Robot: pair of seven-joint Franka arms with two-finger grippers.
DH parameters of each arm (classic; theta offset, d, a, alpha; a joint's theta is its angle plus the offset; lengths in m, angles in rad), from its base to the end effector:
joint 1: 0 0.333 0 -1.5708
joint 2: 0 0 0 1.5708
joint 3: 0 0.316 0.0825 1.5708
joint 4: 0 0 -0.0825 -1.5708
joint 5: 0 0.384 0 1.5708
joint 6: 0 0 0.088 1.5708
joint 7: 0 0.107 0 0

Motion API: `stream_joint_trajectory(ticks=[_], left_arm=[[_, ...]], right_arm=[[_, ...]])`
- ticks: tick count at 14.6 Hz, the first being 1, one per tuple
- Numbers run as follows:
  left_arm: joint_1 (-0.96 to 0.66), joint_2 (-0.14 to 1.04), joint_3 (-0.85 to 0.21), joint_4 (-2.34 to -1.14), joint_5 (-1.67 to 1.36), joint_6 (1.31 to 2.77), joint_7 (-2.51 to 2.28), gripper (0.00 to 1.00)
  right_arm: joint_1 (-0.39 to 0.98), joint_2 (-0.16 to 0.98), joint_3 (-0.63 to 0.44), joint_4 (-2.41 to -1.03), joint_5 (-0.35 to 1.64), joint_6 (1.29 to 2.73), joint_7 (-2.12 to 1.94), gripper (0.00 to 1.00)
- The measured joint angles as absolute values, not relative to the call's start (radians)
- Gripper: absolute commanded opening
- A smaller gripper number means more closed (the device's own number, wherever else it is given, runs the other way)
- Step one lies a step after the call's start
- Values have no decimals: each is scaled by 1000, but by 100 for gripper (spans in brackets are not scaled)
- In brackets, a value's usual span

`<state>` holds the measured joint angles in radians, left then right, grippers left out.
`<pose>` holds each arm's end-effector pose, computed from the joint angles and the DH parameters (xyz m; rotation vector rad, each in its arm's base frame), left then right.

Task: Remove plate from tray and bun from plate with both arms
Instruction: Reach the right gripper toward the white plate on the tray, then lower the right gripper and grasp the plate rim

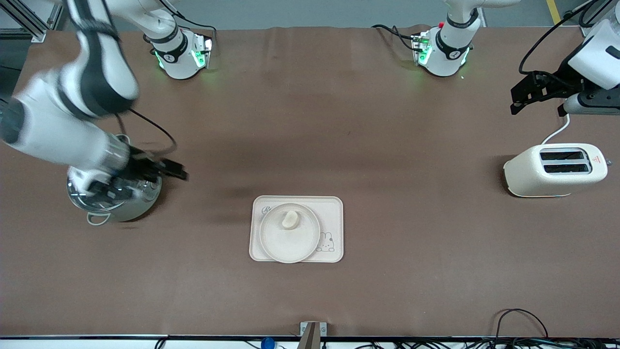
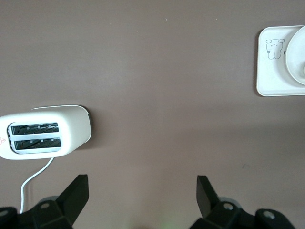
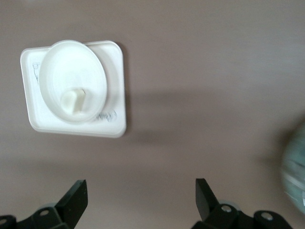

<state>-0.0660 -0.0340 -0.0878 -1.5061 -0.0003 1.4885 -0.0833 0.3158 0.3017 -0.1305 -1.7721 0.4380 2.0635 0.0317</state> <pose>0.5290 -0.0830 0.6659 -3.1388 0.1107 -0.0259 0.6217 0.1455 0.3945 -2.7967 0.0717 0.0596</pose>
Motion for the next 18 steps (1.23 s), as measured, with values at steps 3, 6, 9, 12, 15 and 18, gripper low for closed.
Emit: stream_joint_trajectory(ticks=[3, 6, 9, 12, 15, 18], left_arm=[[-65, -33, -88, -1506, 0, 1488, -83, 100], [-61, -33, -87, -1506, 0, 1488, -83, 100], [-54, -33, -87, -1506, 0, 1488, -83, 100], [-54, -32, -87, -1506, 0, 1487, -83, 100], [-54, -30, -87, -1506, 0, 1486, -83, 100], [-54, -29, -87, -1506, 0, 1486, -83, 100]], right_arm=[[395, 519, -129, -1733, 604, 2313, 31, 100], [460, 686, -130, -1615, 708, 2421, 32, 93], [490, 790, -130, -1509, 732, 2443, 32, 82], [505, 834, -131, -1471, 732, 2452, 32, 72], [514, 852, -131, -1467, 732, 2466, 32, 7], [528, 865, -131, -1462, 732, 2479, 32, 0]])
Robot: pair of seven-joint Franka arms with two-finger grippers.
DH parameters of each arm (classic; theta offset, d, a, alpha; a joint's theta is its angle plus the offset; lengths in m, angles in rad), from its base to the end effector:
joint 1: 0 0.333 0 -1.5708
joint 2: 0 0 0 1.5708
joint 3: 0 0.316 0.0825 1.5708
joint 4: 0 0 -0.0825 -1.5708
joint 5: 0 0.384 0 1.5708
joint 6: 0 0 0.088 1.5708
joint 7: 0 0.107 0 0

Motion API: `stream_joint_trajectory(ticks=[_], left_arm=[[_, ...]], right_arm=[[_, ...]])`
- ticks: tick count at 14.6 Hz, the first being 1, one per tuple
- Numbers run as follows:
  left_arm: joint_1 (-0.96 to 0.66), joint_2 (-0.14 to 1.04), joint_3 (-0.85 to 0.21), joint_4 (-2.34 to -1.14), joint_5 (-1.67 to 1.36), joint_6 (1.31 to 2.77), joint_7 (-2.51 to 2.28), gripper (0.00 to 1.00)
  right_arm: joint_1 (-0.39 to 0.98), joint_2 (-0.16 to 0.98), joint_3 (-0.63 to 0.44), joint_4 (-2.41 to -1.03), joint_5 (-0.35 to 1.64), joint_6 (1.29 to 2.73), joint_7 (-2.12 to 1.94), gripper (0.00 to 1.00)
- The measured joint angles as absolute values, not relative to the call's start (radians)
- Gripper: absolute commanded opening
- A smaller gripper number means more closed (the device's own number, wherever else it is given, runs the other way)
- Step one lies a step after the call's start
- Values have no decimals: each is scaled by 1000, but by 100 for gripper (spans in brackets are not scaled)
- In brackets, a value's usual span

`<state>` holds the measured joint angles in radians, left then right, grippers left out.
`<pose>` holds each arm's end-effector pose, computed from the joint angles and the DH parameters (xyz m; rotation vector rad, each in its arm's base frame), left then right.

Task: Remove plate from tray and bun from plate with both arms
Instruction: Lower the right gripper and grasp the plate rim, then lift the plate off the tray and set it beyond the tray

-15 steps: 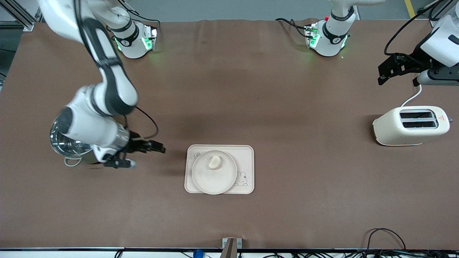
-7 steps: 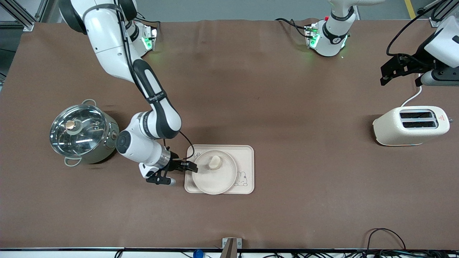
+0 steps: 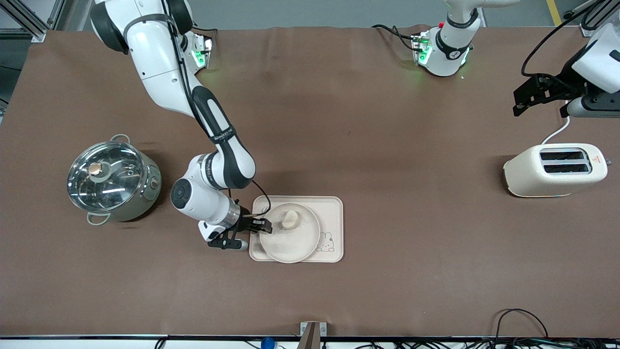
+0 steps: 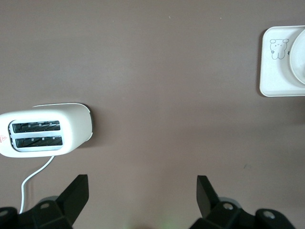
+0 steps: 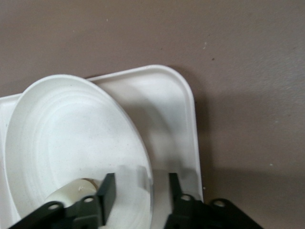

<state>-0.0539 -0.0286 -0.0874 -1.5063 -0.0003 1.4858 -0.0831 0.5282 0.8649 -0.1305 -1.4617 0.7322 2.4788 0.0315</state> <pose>0.5315 -0.0765 0.6627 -3.1389 0.0914 -0.0129 0.6698 0.2988 0.1829 -2.7110 0.1729 -0.1047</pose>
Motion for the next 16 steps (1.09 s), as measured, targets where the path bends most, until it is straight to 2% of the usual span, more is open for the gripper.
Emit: stream_joint_trajectory(ticks=[6, 9, 13, 16], left_arm=[[-54, -26, -87, -1506, 0, 1486, -83, 100], [-54, -21, -88, -1506, 0, 1486, -83, 100], [-56, -18, -88, -1506, 0, 1486, -83, 100], [-64, -16, -95, -1506, -1, 1486, -85, 100]], right_arm=[[529, 870, -139, -1444, 738, 2481, 10, 0], [538, 810, -139, -1495, 738, 2445, -5, 0], [597, 596, -137, -1759, 738, 2454, -33, 0], [669, 437, -119, -2009, 742, 2539, -44, 0]])
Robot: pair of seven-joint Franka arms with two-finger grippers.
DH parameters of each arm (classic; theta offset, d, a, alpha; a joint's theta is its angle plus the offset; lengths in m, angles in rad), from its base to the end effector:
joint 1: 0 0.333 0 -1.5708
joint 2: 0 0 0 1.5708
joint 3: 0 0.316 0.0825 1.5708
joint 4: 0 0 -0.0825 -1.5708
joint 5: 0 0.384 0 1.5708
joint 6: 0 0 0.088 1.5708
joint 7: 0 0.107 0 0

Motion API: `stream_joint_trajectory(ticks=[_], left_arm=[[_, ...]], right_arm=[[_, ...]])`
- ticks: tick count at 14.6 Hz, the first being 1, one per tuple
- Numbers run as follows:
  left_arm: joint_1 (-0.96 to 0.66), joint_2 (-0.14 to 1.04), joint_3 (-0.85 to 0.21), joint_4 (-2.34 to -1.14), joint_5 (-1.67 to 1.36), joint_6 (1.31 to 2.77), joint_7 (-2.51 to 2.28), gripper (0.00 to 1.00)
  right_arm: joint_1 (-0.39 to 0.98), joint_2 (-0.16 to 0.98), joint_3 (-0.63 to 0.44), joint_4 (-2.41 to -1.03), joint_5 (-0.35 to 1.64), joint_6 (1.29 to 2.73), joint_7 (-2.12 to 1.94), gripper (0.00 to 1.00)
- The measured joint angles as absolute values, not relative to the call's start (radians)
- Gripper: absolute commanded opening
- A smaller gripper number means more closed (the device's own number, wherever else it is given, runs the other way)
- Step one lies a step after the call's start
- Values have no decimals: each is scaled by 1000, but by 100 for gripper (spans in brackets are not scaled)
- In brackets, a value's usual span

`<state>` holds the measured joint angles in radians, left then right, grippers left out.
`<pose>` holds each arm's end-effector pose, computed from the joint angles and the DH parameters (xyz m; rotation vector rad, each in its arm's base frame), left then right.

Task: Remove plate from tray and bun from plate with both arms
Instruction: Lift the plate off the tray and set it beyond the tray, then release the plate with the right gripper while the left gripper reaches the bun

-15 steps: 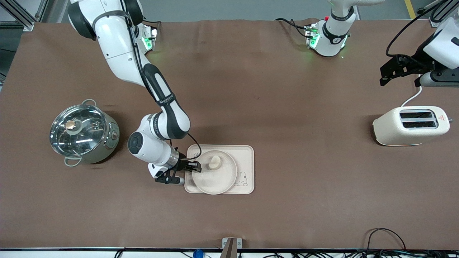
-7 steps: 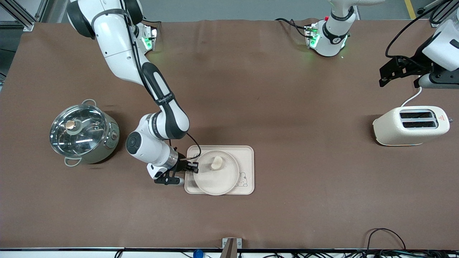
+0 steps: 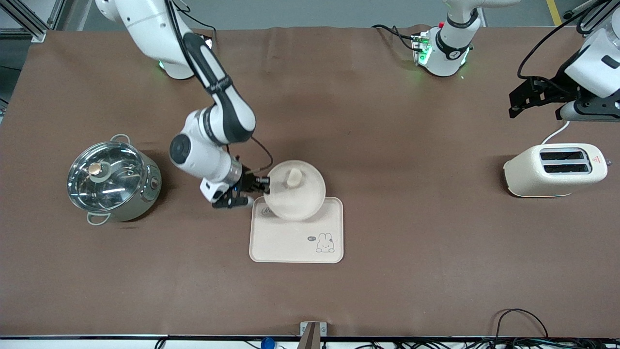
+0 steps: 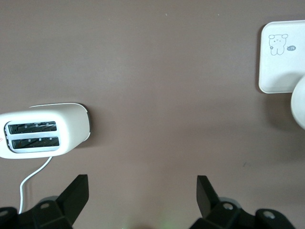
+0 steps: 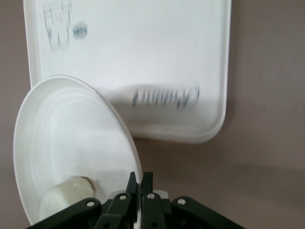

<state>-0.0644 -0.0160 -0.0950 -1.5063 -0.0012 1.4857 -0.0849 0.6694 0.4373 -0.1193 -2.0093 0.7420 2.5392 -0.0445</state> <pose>0.5341 -0.0865 0.6559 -3.1385 0.1171 0.0072 0.5258 0.3158 0.2440 -2.7336 -0.0137 0.0003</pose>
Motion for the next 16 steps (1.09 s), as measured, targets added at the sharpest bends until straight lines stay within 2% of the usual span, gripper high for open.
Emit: stream_joint_trajectory(ticks=[2, 4, 5, 6, 7, 8, 12, 13, 16], left_arm=[[-67, -3, -99, -1506, -10, 1486, -85, 100], [-80, 22, -99, -1507, -28, 1491, -86, 100], [-98, 42, -100, -1507, -34, 1501, -98, 100], [-120, 64, -101, -1508, -35, 1519, -125, 100], [-149, 90, -101, -1509, -35, 1545, -161, 100], [-182, 120, -102, -1509, -35, 1578, -204, 100], [-327, 251, -104, -1512, -35, 1716, -449, 100], [-361, 284, -105, -1513, -35, 1746, -517, 100], [-475, 382, -107, -1514, -35, 1829, -710, 100]], right_arm=[[737, 392, -108, -2136, 752, 2623, -45, 0], [786, 390, -104, -2201, 759, 2673, -45, 3], [796, 391, -103, -2213, 760, 2681, -45, 14], [795, 391, -105, -2214, 761, 2681, -46, 71], [791, 390, -109, -2213, 761, 2681, -48, 96], [780, 390, -113, -2211, 762, 2681, -50, 100], [681, 383, -122, -2199, 763, 2643, -74, 100], [644, 377, -124, -2179, 764, 2584, -77, 100], [497, 331, -147, -2069, 734, 2292, -100, 100]])
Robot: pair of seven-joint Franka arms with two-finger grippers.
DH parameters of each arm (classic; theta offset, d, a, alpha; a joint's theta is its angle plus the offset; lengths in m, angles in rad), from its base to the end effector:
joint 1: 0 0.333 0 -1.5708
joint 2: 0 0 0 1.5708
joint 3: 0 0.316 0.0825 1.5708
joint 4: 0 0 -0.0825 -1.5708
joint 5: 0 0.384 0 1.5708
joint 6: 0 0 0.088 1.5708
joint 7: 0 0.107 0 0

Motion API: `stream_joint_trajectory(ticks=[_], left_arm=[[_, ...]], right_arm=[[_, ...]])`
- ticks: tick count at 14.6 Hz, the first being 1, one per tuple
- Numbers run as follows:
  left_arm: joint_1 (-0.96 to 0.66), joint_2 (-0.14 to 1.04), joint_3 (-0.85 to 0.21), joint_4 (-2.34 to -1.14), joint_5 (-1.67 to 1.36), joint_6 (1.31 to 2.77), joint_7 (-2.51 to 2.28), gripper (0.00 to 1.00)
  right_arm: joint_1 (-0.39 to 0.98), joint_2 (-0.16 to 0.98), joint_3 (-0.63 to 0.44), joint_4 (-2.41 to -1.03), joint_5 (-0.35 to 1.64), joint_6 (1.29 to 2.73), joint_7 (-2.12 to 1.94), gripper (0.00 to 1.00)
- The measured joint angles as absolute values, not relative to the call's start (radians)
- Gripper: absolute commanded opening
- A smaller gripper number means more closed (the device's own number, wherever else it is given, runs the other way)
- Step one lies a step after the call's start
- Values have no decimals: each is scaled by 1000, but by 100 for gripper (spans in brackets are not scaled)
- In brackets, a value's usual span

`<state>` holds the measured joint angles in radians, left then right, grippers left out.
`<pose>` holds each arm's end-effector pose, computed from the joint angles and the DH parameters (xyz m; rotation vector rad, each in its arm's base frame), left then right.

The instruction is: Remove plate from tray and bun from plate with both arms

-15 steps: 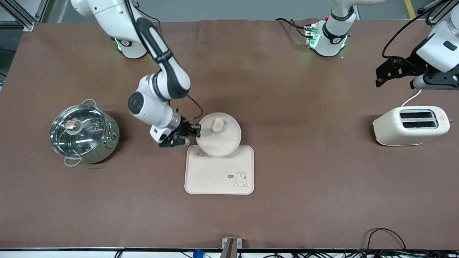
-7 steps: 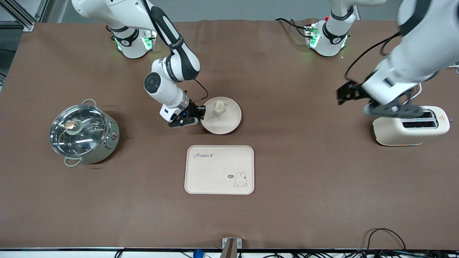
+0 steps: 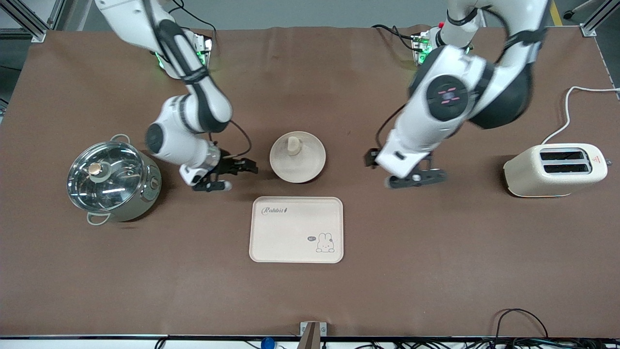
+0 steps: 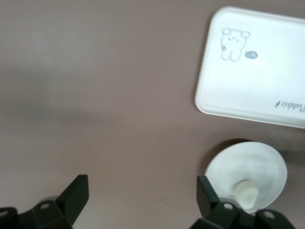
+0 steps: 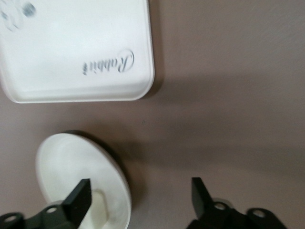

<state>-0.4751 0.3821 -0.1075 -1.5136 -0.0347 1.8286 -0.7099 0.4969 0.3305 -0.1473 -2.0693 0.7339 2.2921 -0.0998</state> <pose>0.5589 -0.3604 0.4398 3.1104 0.2238 -0.1501 0.5404 0.2144 0.2671 -2.6747 0.0898 0.1997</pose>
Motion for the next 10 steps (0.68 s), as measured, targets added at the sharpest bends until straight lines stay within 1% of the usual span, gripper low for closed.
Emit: stream_joint_trajectory(ticks=[3, 5, 6, 8, 10], left_arm=[[-612, 469, -110, -1514, -35, 1918, -867, 100], [-702, 537, -110, -1514, -35, 2025, -938, 100], [-741, 574, -109, -1513, -35, 2095, -952, 100], [-801, 642, -107, -1512, -29, 2201, -958, 99], [-843, 693, -107, -1508, 3, 2243, -958, 94]], right_arm=[[376, 245, -216, -1929, 496, 1976, -106, 100], [324, 201, -259, -1823, 364, 1796, -110, 100], [311, 182, -270, -1781, 298, 1742, -112, 100], [306, 141, -275, -1737, 165, 1707, -111, 100], [305, 100, -279, -1727, 92, 1697, -109, 100]])
